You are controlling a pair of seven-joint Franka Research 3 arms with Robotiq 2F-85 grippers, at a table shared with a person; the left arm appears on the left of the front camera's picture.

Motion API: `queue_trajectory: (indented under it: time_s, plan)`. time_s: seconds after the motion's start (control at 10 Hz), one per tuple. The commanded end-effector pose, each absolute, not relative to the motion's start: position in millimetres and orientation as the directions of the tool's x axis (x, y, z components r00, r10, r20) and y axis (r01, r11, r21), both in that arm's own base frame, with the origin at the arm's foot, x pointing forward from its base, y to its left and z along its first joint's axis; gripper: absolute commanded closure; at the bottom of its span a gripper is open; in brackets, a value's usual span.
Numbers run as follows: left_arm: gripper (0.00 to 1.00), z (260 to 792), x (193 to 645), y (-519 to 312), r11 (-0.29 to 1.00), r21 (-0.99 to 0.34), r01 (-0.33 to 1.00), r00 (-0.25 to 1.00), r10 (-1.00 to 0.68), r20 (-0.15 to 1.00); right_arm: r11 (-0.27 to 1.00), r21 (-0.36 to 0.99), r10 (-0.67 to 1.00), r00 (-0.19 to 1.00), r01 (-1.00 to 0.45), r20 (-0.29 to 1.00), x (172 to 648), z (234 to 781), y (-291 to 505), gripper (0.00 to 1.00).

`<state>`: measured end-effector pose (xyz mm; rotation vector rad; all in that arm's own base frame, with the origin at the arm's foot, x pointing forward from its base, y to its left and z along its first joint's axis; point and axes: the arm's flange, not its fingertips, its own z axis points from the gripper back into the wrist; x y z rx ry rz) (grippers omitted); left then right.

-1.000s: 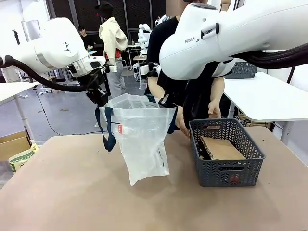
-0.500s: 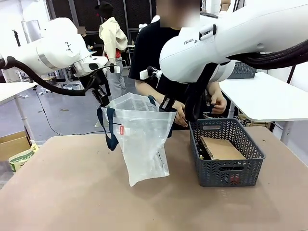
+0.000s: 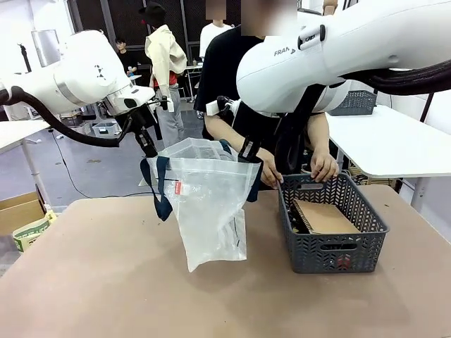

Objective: Transfer purchased items from the store into the shopping bag.
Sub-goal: Open the Reusable shopping bag in the center of the table.

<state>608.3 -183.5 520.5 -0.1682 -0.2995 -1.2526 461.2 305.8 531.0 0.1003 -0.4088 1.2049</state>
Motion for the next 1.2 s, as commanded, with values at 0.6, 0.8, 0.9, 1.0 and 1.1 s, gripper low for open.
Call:
queue_trajectory:
  time_s: [0.6, 0.8, 0.9, 1.0, 1.1]
  plan:
    - [1.00, 519.4, 607.7, -183.7, 0.283, 0.069, 0.957, 0.247, -0.915, 0.319, 0.361, -0.155, 0.900, 0.299, -0.920, 0.317, 464.1, 529.4, 291.9, 1.00]
    - [1.00, 519.8, 605.7, -185.0, 0.289, 0.066, 0.955, 0.252, -0.910, 0.329, 0.361, -0.155, 0.900, 0.299, -0.920, 0.317, 464.1, 529.4, 291.9, 1.00]
    - [1.00, 518.4, 605.6, -189.0, 0.290, 0.054, 0.955, 0.257, -0.907, 0.333, 0.361, -0.155, 0.900, 0.299, -0.920, 0.317, 464.1, 529.4, 291.9, 1.00]
    - [1.00, 518.2, 605.6, -191.1, 0.294, 0.053, 0.954, 0.260, -0.906, 0.335, 0.361, -0.155, 0.900, 0.299, -0.920, 0.317, 464.1, 529.4, 291.9, 1.00]
    - [1.00, 519.6, 605.3, -186.4, 0.286, 0.064, 0.956, 0.250, -0.911, 0.329, 0.361, -0.155, 0.900, 0.299, -0.920, 0.317, 464.1, 529.4, 291.9, 1.00]
